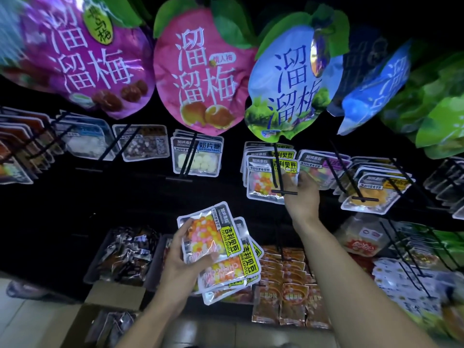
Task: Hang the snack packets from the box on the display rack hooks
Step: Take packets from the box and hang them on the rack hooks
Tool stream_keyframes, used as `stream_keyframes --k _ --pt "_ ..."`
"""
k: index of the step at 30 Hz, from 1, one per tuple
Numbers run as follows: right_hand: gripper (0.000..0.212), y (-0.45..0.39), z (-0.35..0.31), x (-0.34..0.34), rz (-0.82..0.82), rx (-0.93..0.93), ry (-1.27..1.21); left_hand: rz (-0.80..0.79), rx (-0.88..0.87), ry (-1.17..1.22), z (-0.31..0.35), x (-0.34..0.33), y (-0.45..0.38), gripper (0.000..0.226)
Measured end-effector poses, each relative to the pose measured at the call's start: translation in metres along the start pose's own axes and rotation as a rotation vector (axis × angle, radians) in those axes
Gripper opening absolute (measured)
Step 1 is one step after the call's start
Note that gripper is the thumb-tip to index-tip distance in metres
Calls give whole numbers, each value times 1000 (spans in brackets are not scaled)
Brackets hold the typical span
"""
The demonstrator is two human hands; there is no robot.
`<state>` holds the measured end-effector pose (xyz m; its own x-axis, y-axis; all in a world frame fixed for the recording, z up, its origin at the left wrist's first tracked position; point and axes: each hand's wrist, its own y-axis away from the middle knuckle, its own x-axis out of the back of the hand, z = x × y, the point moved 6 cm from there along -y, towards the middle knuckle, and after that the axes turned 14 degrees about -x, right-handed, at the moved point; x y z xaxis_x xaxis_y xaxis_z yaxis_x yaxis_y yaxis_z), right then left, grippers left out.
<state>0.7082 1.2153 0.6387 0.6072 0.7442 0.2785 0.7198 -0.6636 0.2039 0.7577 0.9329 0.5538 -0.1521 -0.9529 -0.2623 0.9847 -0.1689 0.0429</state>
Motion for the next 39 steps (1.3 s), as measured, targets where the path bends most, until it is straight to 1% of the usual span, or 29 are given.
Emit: stream_keyframes --k 1,2,4,5,7,8,9,11,12,13,14,16,18,20,23,25,28,30,34,36,37,39 --pt "66 -4 -1 -1 -1 5 9 13 7 13 1 1 0 85" --pt "62 -6 -3 -1 9 23 26 21 8 23 1 1 1 85" --pt "39 -5 -1 5 77 56 43 22 -17 27 5 1 2 84" --pt "32 0 2 10 105 61 8 15 -29 23 7 -1 3 85" --pt "27 23 8 20 150 74 -116 14 -36 16 8 -1 3 91" --pt "23 35 14 22 133 47 -155 17 -32 21 9 -3 3 97" --pt "20 47 21 19 71 -9 -148 12 -35 21 11 -6 3 105" --pt "24 75 34 5 -169 -118 -12 3 -25 23 9 -11 2 120" --pt "27 89 37 -3 -292 -133 59 8 -15 25 8 -14 1 124" --pt "31 100 40 -9 -375 -126 122 12 -12 22 8 -16 1 126" --pt "36 107 44 -14 -404 -111 181 10 -9 14 8 -20 1 125" --pt "37 110 49 -19 -352 -79 281 7 -17 -21 7 -25 2 124" --pt "30 107 52 -21 -288 -57 315 10 -16 -53 4 -27 4 125" --pt "24 103 52 -20 -255 -38 258 16 -21 -82 3 -27 6 126" --pt "18 98 51 -17 -245 -40 179 16 -5 -84 -3 -24 8 142" --pt "15 92 47 -11 -238 -39 146 9 -1 -58 -7 -22 9 145" --pt "11 80 38 5 -192 -7 57 9 8 -107 -11 -23 12 142" --pt "9 71 29 16 -177 33 65 22 47 -135 -16 -23 17 137" --pt "4 66 13 28 -278 143 136 102 123 -175 -29 -10 24 123" --pt "5 66 5 33 -291 183 110 141 130 -174 -30 -4 25 119" --pt "4 65 2 36 -263 195 84 153 123 -167 -30 -1 25 115" --pt "9 58 -1 42 -177 193 45 154 89 -164 -27 1 22 101"
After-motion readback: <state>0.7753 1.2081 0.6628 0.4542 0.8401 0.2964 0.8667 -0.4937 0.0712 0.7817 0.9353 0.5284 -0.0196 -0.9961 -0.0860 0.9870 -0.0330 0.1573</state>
